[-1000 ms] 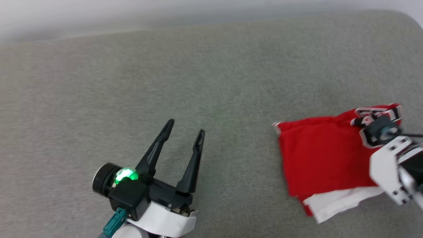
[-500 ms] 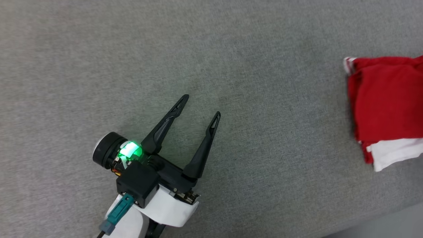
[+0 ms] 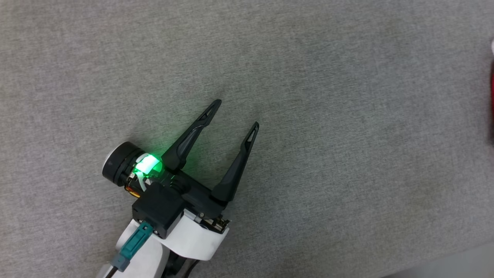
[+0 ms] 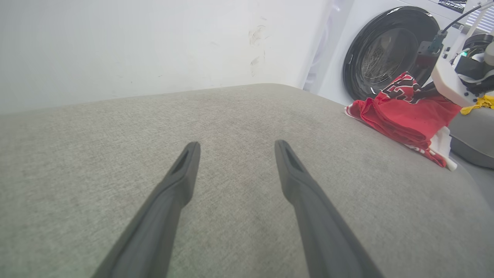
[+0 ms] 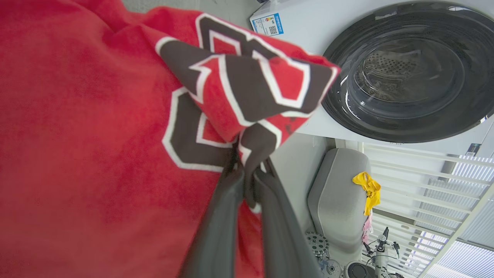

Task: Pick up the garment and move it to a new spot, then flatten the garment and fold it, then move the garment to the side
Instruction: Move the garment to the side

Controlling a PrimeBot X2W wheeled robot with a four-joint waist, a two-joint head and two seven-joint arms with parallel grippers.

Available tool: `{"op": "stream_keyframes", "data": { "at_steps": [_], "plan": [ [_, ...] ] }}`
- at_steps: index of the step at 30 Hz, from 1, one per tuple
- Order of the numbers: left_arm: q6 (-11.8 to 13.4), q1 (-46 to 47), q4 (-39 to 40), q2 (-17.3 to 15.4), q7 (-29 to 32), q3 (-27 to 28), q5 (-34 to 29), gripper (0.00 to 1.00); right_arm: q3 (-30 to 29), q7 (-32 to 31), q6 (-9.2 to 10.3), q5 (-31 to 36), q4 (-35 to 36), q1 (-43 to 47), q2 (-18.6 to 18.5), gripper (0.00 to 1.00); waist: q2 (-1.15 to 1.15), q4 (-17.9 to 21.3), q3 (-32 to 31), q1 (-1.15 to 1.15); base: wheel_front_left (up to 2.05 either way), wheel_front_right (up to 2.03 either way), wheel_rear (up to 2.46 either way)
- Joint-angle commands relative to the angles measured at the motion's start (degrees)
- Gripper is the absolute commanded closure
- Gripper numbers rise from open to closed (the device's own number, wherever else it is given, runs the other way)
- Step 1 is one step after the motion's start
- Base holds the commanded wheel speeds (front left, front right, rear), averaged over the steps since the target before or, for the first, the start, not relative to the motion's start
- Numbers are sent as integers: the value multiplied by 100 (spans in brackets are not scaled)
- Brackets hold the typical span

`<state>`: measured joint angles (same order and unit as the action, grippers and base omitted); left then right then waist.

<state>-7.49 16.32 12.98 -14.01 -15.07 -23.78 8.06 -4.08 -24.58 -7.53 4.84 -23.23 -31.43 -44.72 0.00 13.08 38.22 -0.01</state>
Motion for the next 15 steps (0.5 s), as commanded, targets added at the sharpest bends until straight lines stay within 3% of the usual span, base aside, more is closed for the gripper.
{"op": "stream_keyframes", "data": {
  "at_steps": [1,3,4,5,15],
  "plan": [
    [7,50,13,-18,-11,-1,7,0,-54,39,8,61,-71,-68,67,100,0,-34,10,1,0,0,0],
    [7,47,-1,4,-11,21,11,0,-203,97,8,147,-166,-123,166,98,0,-64,-8,1,0,0,0],
    [7,46,-4,17,-11,35,22,0,-265,142,9,217,-177,-153,206,14,0,-77,-30,1,0,0,0],
    [7,42,-10,29,-11,54,29,0,-340,155,8,293,-197,-181,243,0,0,-86,-59,1,0,0,0],
    [7,-435,-144,273,-11,596,153,0,-607,637,8,452,216,-568,658,0,0,-121,-908,1,0,0,0]
  ]
}}
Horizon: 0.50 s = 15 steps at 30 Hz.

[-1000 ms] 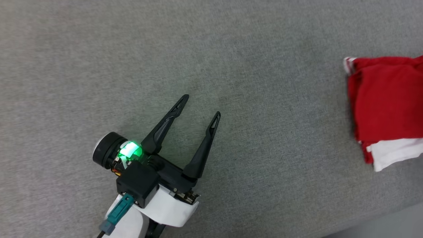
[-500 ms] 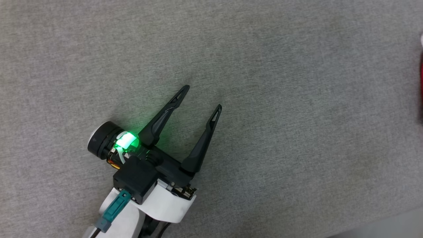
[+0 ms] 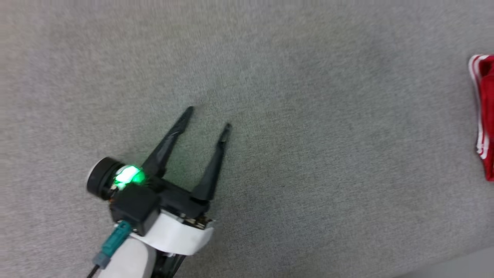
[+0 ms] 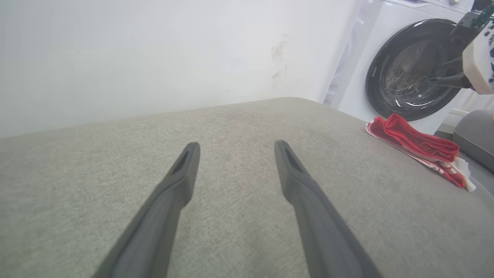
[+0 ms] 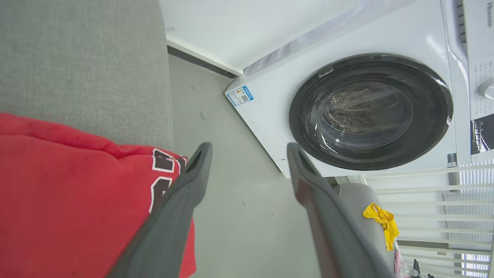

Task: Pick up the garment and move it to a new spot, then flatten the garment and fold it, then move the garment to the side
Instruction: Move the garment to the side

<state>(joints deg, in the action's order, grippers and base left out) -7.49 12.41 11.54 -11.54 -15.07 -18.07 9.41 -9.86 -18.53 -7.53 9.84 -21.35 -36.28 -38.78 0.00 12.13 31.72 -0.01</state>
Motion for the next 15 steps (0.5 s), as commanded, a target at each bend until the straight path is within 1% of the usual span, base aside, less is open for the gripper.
{"op": "stream_keyframes", "data": {
  "at_steps": [1,2,4,7,10,15],
  "plan": [
    [7,-130,-30,70,-11,126,38,0,-107,113,8,-173,76,-147,206,0,0,-47,-390,1,0,0,0],
    [7,-207,-53,107,-11,234,28,0,-151,216,7,-270,144,-180,334,0,0,-70,-527,1,0,0,0],
    [15,-351,-110,223,-11,515,18,0,-133,472,9,-308,288,-161,429,0,0,-142,-815,1,0,0,0],
    [32,-558,-170,388,-11,995,15,0,-124,878,6,-544,507,-13,796,0,0,-257,-1217,1,0,0,0],
    [62,-737,-240,536,-12,1455,13,0,-145,1303,6,-915,763,198,1331,0,0,-384,-1611,1,0,0,0],
    [150,-1083,-318,692,-11,2065,-88,0,71,1974,6,-1432,1303,889,2095,0,0,-569,-2137,1,0,0,0]
  ]
}}
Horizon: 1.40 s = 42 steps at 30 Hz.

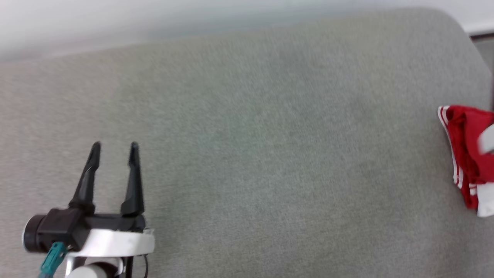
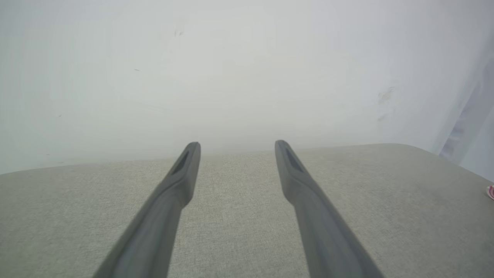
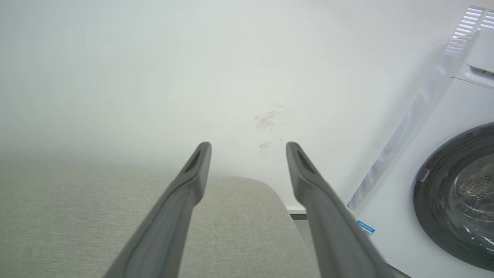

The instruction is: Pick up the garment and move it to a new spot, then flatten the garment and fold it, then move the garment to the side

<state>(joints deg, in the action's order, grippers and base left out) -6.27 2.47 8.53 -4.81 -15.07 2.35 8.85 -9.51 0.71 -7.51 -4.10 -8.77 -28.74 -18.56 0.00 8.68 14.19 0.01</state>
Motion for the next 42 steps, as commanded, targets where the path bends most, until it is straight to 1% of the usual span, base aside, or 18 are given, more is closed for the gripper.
{"op": "stream_keyframes", "data": {
  "at_steps": [1,4,8,14,21,23,30,38,42],
  "plan": [
    [24,-136,-28,49,-10,107,-42,0,83,169,4,-132,154,310,231,0,0,-263,-472,-1,0,0,0],
    [40,-339,-130,100,-11,268,-97,0,252,474,4,-344,431,865,621,0,0,-353,-705,-1,0,0,0],
    [-11,-492,-254,130,-11,336,-102,0,343,855,4,-545,574,1539,1133,0,0,-455,-937,-1,0,0,0],
    [-51,-723,-450,165,-11,390,-66,0,611,1241,3,-545,531,2346,1483,0,0,-546,-1171,-1,0,0,0],
    [-79,-899,-680,177,-11,341,-91,0,784,1403,3,-516,350,2784,1574,0,0,-570,-1283,-1,0,0,0],
    [-79,-920,-749,183,-11,329,-115,0,841,1429,3,-605,284,2872,1577,0,0,-581,-1298,-1,0,0,0],
    [-81,-946,-796,192,-11,257,-204,0,974,1443,3,-530,248,2929,1578,0,0,-632,-1286,-1,0,0,0],
    [113,-992,-757,193,-11,182,-107,0,1010,1446,3,-506,371,2942,1579,0,0,-667,-1269,-1,0,0,0],
    [156,-1023,-691,194,-11,169,-79,0,1018,1445,3,-519,408,2940,1579,0,0,-663,-1272,-1,0,0,0]
  ]
}}
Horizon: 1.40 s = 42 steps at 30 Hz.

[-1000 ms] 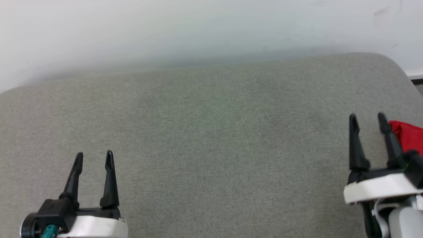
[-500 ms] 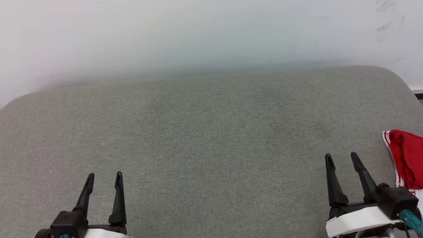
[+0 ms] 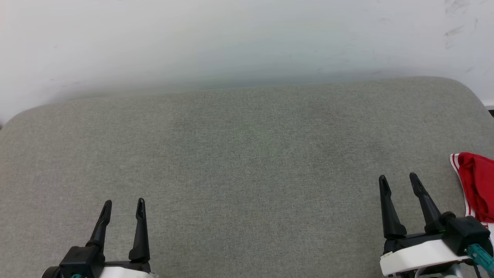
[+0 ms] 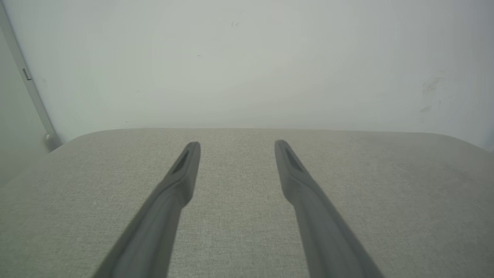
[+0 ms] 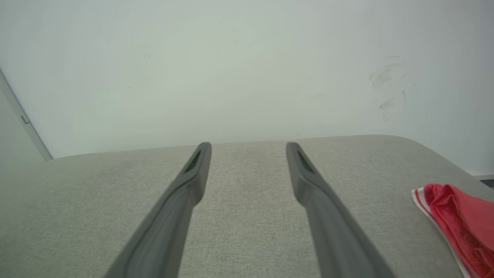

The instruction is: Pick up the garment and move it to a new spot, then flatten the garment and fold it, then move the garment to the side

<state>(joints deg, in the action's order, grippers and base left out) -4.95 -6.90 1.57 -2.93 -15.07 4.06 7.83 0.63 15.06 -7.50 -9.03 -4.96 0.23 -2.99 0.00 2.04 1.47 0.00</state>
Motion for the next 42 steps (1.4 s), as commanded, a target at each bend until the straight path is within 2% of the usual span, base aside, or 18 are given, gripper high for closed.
{"op": "stream_keyframes", "data": {
  "at_steps": [1,20,21,25,42],
  "plan": [
    [37,-92,27,6,-11,-4,34,0,4,11,2,-34,35,43,22,0,0,5,0,0,0,0,0],
    [110,-87,194,6,-11,-43,172,0,45,11,2,-105,69,75,22,0,0,19,42,0,0,0,0],
    [102,-76,196,2,0,-35,162,100,40,0,0,-87,73,5,1,100,0,20,43,0,0,0,0],
    [105,-107,8,12,13,-39,212,100,59,-8,0,-156,-94,50,0,100,0,18,44,0,0,0,0],
    [24,224,-342,-26,457,-18,2093,100,18,-381,0,-2102,-262,-118,-104,100,0,-13,20,0,0,0,0]
  ]
}}
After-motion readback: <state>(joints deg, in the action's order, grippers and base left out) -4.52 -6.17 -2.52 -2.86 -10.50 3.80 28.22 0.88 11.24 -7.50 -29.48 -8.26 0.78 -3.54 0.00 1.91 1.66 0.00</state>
